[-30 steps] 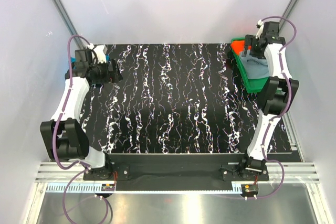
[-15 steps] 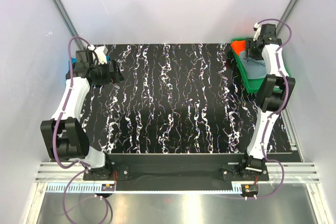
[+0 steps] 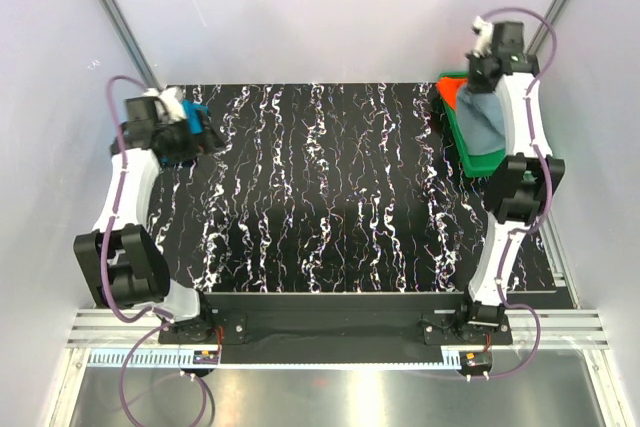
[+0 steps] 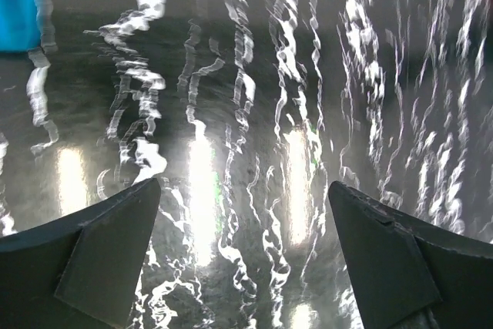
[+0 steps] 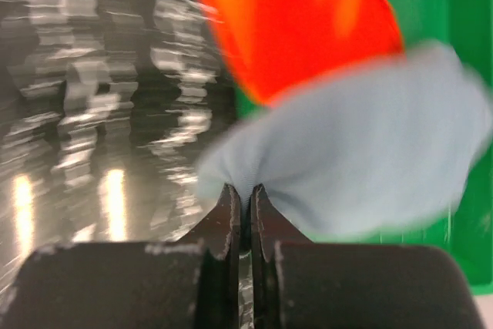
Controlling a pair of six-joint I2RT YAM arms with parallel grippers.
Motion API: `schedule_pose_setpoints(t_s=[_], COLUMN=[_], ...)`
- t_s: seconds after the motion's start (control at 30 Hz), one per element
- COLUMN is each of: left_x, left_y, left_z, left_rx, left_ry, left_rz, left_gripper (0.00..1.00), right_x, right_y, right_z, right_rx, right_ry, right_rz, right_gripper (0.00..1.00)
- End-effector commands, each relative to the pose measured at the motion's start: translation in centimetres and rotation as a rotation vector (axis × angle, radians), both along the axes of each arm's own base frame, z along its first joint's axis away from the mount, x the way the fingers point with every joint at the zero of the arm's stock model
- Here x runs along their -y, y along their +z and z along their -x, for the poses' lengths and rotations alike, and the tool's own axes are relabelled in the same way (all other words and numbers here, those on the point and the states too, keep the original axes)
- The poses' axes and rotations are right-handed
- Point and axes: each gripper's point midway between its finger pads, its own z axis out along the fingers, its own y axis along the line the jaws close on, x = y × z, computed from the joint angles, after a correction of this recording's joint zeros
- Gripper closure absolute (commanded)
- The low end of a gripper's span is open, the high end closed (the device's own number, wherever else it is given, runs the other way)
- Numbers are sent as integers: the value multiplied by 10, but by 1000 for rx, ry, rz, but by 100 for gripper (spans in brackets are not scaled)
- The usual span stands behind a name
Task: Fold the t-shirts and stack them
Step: Grab the tshirt from the pile, then move the tshirt to the center of the board
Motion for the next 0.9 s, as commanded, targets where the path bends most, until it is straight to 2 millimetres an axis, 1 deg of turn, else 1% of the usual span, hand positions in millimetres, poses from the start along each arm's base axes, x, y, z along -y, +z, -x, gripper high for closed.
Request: schedule_pose_setpoints(t_s=[0.0,0.03,0.07,0.1,0.17,0.2,0.23,0.27,0.3,0.33,0.37,0.4,0.43,0.47,0.5,0.53,0.57,0.6,0.63,0.67,0.7,0.73,0.77,0.8,0.83,0.87], left_x=[-35,-39,-44,-51,-53,-52,-49,-47,-43,-43,-43,-43,-44,-43,-43,-43,-42,-41,-41,-40,-39,-39,-38,-35,-32,-28], left_y=[33,35,35,36,36,37,39,43,45,45,46,46,48,48,49,49,49,50,49,50,49,49,50,51,54,56], left_z=[-7,-7,-8,-8,-9,-11,-11,-12,-13,-14,-14,-15,-15,-15,-15,-14,-14,-14,-14,-14,-15,-15,-16,-15,-14,-12], left_rx=[63,69,74,79,80,83,89,98,100,102,101,103,105,106,106,107,106,107,105,106,103,104,105,108,114,124], left_ry=[184,193,207,223,221,217,202,195,181,176,178,177,177,174,174,169,165,160,160,156,151,151,145,136,114,87], left_rz=[170,189,190,184,175,182,198,212,227,231,233,233,232,229,231,233,235,239,239,243,250,251,259,263,275,267], left_gripper=[1,1,1,1,1,1,1,1,1,1,1,1,1,1,1,1,1,1,1,1,1,1,1,1,1,1], right_x=[-136,-158,-176,-210,-245,-270,-285,-295,-305,-305,-304,-301,-292,-283,-278,-268,-267,-263,-260,-258,-255,-251,-246,-242,-236,-222], right_y=[158,170,189,196,213,217,225,242,248,256,255,249,239,217,204,170,157,138,93,70,49,17,8,3,1,4], right_z=[38,47,60,72,92,104,114,121,127,129,128,126,119,116,115,115,113,114,119,123,128,138,141,142,138,129], right_rx=[300,324,366,382,406,406,417,448,458,473,466,454,442,398,373,299,284,239,116,43,-25,-123,-154,-165,-154,-132], right_ry=[370,436,481,557,638,696,745,755,772,768,752,739,691,669,654,633,637,629,640,643,647,669,673,670,658,610], right_rz=[-25,-48,-56,-74,-136,-169,-206,-242,-265,-281,-287,-270,-224,-183,-162,-143,-126,-108,-85,-75,-67,-42,-27,-12,6,1], right_gripper=[100,100,100,100,100,100,100,100,100,100,100,100,100,100,100,100,100,60,30,6,1,0,0,0,0,0])
